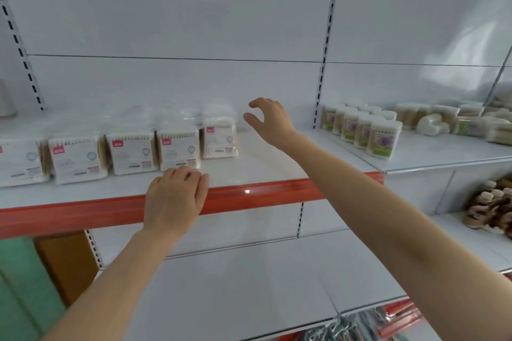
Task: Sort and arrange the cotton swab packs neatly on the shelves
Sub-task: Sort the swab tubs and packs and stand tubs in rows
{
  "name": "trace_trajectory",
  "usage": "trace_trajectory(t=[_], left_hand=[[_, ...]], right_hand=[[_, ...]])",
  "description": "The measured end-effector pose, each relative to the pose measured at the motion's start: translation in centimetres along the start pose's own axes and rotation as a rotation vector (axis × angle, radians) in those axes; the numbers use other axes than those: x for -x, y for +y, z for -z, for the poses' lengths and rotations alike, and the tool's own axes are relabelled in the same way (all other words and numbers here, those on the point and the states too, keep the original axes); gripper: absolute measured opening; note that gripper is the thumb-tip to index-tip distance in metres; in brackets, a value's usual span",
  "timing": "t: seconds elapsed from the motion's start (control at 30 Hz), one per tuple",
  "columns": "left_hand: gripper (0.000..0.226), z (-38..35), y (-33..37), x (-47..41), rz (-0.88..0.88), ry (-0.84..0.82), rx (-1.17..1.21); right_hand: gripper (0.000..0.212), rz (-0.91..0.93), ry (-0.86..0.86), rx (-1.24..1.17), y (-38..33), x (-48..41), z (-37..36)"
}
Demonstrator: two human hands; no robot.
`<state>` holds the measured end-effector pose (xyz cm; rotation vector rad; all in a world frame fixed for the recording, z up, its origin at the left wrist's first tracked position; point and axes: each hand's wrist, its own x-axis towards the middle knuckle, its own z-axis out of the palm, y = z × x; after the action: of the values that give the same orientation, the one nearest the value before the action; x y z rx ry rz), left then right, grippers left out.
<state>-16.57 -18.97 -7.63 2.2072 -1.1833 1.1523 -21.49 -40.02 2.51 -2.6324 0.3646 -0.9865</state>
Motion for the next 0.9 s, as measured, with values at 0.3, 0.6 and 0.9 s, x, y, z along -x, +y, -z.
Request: trace_trajectory(t=[0.3,0.6,0.9], left_hand=[[0.043,-0.2,14.0,-4.0,-0.044,0.117,0.158],[0.034,-3.9,37.1,-8.7,-0.263,0.039,0.438],[0.039,-10.2,45.5,-13.6,-0.255,-0.076,0.424]], right_hand=[[0.033,-0.058,0.060,0.157,12.5,4.7,17.4],[0.030,-0.279,0.066,0.239,26.3,12.7,28.7],[0.027,-0.367,0.115,0.250,37.6,15.3,31.9]])
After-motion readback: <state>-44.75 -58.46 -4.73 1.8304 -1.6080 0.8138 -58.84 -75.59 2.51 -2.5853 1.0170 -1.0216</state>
